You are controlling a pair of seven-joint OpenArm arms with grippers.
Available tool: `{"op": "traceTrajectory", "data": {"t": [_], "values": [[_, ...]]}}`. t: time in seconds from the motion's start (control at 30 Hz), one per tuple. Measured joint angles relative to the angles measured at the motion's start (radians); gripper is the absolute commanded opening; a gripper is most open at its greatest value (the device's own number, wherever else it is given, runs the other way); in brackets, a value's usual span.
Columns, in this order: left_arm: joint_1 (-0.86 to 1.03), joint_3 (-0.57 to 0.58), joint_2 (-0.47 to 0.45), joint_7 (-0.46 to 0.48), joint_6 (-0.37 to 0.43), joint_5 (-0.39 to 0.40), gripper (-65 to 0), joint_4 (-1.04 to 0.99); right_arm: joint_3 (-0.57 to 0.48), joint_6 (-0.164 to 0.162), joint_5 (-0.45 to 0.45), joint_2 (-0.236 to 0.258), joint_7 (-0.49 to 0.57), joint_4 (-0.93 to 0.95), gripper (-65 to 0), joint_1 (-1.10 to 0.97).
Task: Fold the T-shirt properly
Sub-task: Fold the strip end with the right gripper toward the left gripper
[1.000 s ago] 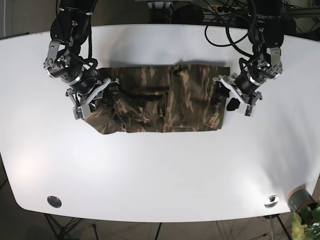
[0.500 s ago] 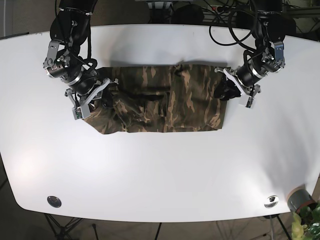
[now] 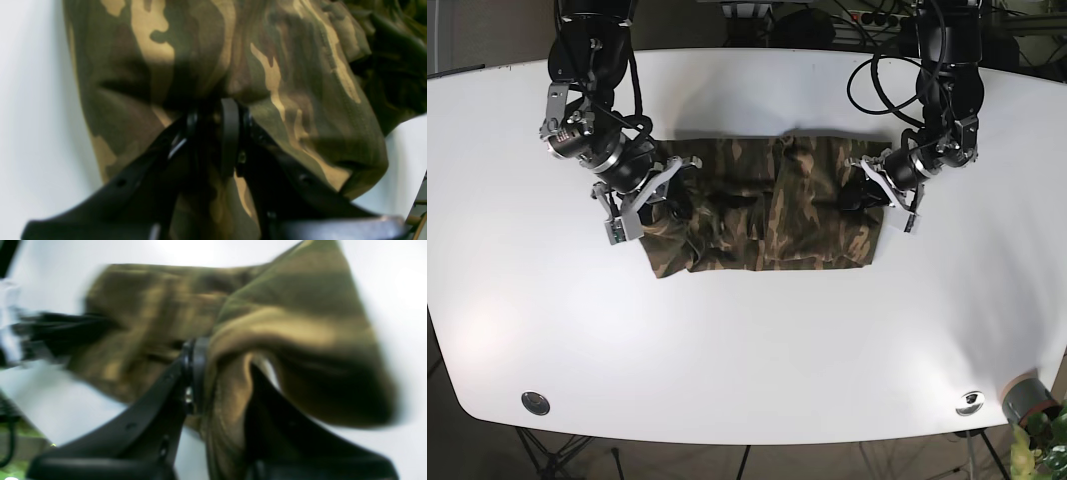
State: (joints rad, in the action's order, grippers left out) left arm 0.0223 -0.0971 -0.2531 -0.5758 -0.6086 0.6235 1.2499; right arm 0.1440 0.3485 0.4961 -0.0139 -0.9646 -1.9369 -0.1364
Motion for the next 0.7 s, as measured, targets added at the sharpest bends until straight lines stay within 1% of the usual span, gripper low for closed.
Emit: {"op": "traceTrajectory", "data": {"t": [0.03,0.1,0.17,0.27,0.3,0.37,0.4,0.43,0.47,0.53,0.57,0.63,0.7], "values": [[0.003,0.000,0.000,0.006,0.000,0.001,-56.9,-0.001,-0.019,-0.005,-0.007,-0.013,0.019,-0.002,-62.8,0.000],[0.003,0.000,0.000,0.016,0.001,0.004,-56.9,-0.006,-0.054,-0.006,-0.021,-0.034,0.025,-0.008,-62.8,-0.003],[0.002,0.000,0.000,0.018,0.000,0.007,-56.9,-0.016,-0.100,-0.003,-0.022,-0.067,0.024,-0.008,-62.8,0.000],[0.000,-0.001,0.000,0.024,-0.006,0.019,-56.9,-0.031,-0.166,0.000,-0.084,-0.119,0.025,-0.008,-62.6,0.025],[0.001,-0.001,0.000,0.024,-0.006,0.023,-56.9,-0.032,-0.197,-0.001,-0.103,-0.128,0.031,-0.008,-62.6,0.036],[0.002,-0.001,0.000,0.025,-0.006,0.023,-56.9,-0.033,-0.261,-0.001,-0.142,-0.135,0.042,-0.005,-62.6,0.056],[0.003,-0.001,0.000,0.026,-0.006,0.023,-56.9,-0.033,-0.274,0.002,-0.146,-0.138,0.048,0.000,-62.6,0.063],[0.003,-0.001,0.000,0.027,-0.006,0.023,-56.9,-0.033,-0.286,0.016,-0.144,-0.141,0.069,0.012,-62.6,0.069],[0.003,0.003,0.000,0.029,-0.006,0.023,-56.9,-0.033,-0.293,0.018,-0.135,-0.142,0.091,0.033,-62.6,0.077],[0.003,0.012,-0.003,0.033,-0.006,0.025,-56.9,-0.033,-0.312,0.013,-0.128,-0.138,0.127,0.082,-62.6,0.094],[0.002,0.014,-0.003,0.032,-0.006,0.024,-56.9,-0.033,-0.324,-0.008,-0.129,-0.135,0.126,0.114,-62.6,0.106],[0.002,0.014,-0.002,0.032,-0.005,0.024,-56.9,-0.034,-0.346,-0.012,-0.122,-0.130,0.141,0.152,-62.6,0.118],[0.003,0.014,-0.002,0.034,-0.005,0.025,-56.9,-0.034,-0.389,-0.013,-0.093,-0.126,0.185,0.187,-62.6,0.128]]}}
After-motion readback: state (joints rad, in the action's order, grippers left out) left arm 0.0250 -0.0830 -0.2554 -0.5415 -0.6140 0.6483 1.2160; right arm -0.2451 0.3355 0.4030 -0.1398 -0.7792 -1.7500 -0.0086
